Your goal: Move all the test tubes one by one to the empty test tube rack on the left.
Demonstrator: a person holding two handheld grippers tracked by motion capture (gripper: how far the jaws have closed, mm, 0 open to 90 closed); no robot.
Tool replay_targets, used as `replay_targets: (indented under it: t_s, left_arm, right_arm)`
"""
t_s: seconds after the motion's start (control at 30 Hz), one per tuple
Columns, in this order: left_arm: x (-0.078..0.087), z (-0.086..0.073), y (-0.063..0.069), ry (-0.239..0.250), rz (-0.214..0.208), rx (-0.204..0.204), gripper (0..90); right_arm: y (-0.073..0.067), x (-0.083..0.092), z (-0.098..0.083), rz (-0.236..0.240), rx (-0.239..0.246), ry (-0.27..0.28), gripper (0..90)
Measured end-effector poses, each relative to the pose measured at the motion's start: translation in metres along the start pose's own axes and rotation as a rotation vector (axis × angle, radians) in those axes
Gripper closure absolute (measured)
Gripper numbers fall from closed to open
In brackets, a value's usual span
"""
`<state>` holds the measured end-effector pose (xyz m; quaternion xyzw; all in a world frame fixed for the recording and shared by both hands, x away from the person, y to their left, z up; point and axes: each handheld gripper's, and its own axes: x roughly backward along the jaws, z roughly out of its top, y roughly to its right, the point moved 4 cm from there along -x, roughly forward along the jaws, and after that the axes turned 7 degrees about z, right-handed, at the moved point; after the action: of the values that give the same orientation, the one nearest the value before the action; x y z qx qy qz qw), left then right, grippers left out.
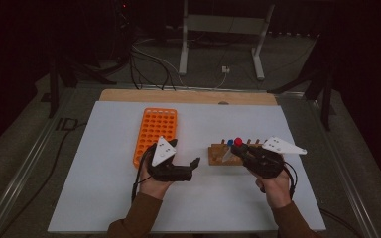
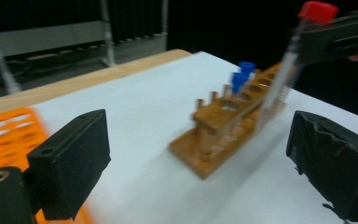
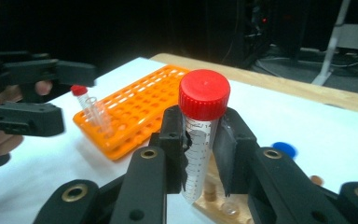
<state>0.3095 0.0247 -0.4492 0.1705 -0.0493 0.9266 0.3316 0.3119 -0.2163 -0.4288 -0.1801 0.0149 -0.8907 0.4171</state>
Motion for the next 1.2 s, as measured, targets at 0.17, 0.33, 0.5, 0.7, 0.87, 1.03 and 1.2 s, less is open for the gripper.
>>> replay_targets:
  t_s: [0.17, 0.33, 0.5, 0.7, 0.87, 1.03, 1.2]
  left_arm:
    - [-0.017, -0.003, 0.016, -0.024, -0.052, -0.012, 11.9]
    - [-0.029, -0.004, 0.031, -0.052, -0.068, -0.042, 16.3]
    - [-0.036, -0.005, 0.043, -0.057, -0.084, -0.085, 29.9]
    - [-0.041, -0.005, 0.051, -0.054, -0.101, -0.115, 54.6]
    - [-0.041, -0.005, 0.052, -0.049, -0.109, -0.113, 65.1]
    - [-0.042, -0.007, 0.054, -0.054, -0.116, -0.138, 74.3]
    - [-0.042, -0.006, 0.055, -0.046, -0.121, -0.139, 75.9]
  right_arm:
    - [-0.008, -0.008, -0.005, 0.025, 0.012, -0.030, 74.5]
    - [-0.013, -0.013, -0.007, 0.043, 0.016, -0.043, 74.4]
    - [-0.018, -0.016, -0.008, 0.064, 0.017, -0.054, 74.4]
    - [-0.021, -0.019, -0.010, 0.080, 0.023, -0.064, 74.3]
    - [-0.022, -0.020, -0.011, 0.086, 0.023, -0.067, 74.4]
    - [-0.021, -0.021, -0.012, 0.084, 0.020, -0.072, 74.4]
    - [-0.020, -0.020, -0.011, 0.086, 0.017, -0.071, 74.2]
